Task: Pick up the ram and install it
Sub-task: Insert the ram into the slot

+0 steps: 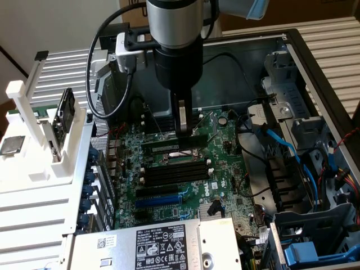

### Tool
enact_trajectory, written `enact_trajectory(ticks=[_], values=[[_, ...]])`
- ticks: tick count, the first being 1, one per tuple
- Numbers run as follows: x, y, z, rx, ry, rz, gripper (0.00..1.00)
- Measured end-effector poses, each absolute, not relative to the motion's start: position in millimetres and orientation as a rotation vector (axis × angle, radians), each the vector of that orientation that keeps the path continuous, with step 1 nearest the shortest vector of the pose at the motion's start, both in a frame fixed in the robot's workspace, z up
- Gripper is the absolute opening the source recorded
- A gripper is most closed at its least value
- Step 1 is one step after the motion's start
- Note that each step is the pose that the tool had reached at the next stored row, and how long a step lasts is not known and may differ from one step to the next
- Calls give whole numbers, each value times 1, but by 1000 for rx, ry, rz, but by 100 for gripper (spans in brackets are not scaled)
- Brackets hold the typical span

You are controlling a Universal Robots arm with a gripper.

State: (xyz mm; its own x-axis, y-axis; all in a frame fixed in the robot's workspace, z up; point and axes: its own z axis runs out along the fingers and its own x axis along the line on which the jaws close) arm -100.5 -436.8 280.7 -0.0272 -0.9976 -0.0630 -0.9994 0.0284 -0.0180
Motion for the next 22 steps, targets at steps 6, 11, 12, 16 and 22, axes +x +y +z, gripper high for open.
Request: enact_trajectory(ticks=[6, 11, 12, 16, 22], values=[[-100, -439, 272, -2155, 2208, 51, 12], [-96, -442, 268, -2169, 2211, 70, 12], [-94, -442, 267, -2172, 2211, 73, 12], [-94, -440, 264, -2185, 2205, 76, 12], [-94, -440, 263, -2205, 2211, 95, 12]])
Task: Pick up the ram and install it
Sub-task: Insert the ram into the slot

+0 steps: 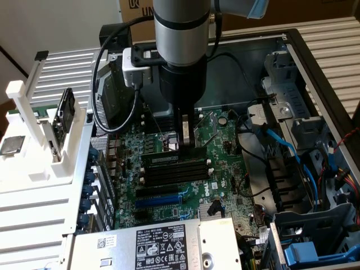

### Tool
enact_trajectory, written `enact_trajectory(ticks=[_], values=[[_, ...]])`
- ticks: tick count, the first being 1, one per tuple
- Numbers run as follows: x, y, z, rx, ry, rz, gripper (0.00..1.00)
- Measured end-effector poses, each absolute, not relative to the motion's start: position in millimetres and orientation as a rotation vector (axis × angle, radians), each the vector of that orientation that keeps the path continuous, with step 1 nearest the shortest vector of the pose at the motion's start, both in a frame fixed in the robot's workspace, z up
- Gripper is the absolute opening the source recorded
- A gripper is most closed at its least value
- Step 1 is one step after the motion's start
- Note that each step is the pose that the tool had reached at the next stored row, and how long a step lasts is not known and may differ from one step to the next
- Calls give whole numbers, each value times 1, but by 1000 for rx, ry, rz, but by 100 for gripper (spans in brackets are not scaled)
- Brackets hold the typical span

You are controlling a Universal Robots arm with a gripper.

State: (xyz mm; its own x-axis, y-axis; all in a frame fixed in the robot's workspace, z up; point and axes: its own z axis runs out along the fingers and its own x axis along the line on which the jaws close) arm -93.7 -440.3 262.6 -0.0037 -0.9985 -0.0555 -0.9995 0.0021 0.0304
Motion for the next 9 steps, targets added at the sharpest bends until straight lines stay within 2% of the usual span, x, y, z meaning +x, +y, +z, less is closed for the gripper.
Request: enact_trajectory(ticks=[9], values=[[-94, -440, 256, -2203, 2209, 76, 12]])
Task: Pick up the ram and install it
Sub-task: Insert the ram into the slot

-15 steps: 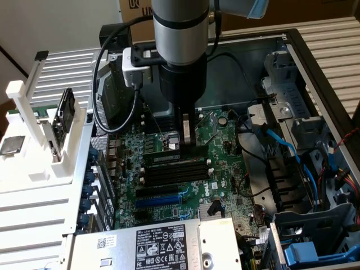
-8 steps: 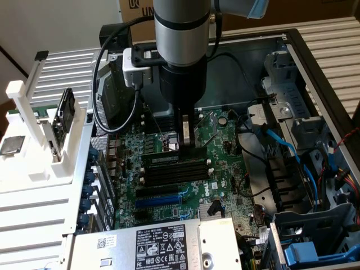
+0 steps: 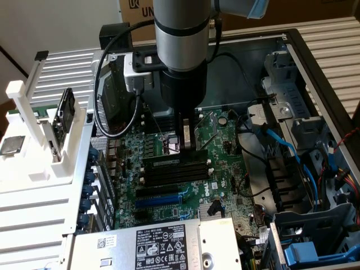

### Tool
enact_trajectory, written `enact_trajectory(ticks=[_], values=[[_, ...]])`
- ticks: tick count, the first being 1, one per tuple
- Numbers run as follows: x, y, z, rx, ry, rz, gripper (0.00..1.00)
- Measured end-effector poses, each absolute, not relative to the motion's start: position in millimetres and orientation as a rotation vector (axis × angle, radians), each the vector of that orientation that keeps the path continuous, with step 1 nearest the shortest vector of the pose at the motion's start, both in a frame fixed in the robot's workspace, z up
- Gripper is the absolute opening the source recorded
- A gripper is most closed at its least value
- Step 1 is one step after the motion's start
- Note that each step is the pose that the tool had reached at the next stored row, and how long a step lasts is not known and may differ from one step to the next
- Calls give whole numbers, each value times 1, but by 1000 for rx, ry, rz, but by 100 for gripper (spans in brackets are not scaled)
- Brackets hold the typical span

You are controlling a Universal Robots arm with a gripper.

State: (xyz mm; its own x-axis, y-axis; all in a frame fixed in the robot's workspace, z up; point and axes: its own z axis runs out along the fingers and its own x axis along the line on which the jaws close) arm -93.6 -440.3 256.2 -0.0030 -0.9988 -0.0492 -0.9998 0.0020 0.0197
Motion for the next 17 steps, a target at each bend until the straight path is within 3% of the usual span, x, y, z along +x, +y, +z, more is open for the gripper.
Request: enact_trajectory(ticks=[6, 17], values=[[-94, -440, 252, -2203, 2208, 45, 12], [-97, -440, 245, -2199, 2204, 36, 12]])
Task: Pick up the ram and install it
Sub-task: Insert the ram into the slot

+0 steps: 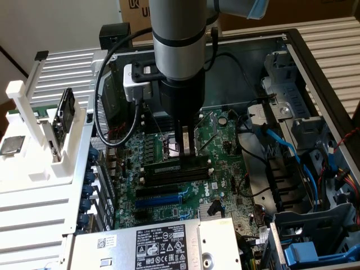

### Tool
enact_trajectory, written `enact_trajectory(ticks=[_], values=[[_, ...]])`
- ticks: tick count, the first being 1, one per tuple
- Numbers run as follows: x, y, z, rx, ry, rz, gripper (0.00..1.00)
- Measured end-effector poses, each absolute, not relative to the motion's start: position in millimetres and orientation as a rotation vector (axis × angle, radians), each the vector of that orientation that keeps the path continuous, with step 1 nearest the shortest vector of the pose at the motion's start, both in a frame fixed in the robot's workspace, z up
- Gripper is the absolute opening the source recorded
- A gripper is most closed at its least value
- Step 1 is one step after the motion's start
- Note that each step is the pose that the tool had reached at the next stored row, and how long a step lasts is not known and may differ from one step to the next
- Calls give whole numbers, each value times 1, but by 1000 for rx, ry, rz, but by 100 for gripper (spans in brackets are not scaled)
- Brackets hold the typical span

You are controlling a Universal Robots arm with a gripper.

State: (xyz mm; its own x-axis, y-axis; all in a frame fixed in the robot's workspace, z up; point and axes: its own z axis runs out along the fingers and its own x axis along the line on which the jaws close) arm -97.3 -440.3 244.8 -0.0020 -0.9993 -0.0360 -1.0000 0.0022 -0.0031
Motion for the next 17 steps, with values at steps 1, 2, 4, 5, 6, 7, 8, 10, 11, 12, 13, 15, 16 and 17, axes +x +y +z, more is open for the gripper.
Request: enact_trajectory(ticks=[1, 2, 4, 5, 6, 7, 8, 10, 11, 12, 13, 15, 16, 17], values=[[-97, -440, 245, -2199, 2204, 36, 12], [-97, -440, 244, -2199, 2204, 36, 12], [-97, -440, 244, -2199, 2206, 38, 12], [-97, -440, 244, -2200, 2206, 39, 12], [-97, -440, 244, -2200, 2207, 40, 12], [-97, -440, 243, -2200, 2207, 40, 12], [-97, -440, 243, -2200, 2208, 42, 12], [-97, -440, 243, -2197, 2214, 45, 12], [-97, -440, 243, -2195, 2216, 45, 12], [-97, -440, 243, -2194, 2218, 45, 12], [-97, -440, 243, -2193, 2219, 45, 12], [-97, -440, 243, -2190, 2221, 46, 12], [-97, -439, 243, -2188, 2223, 46, 12], [-97, -439, 243, -2187, 2224, 45, 12]])
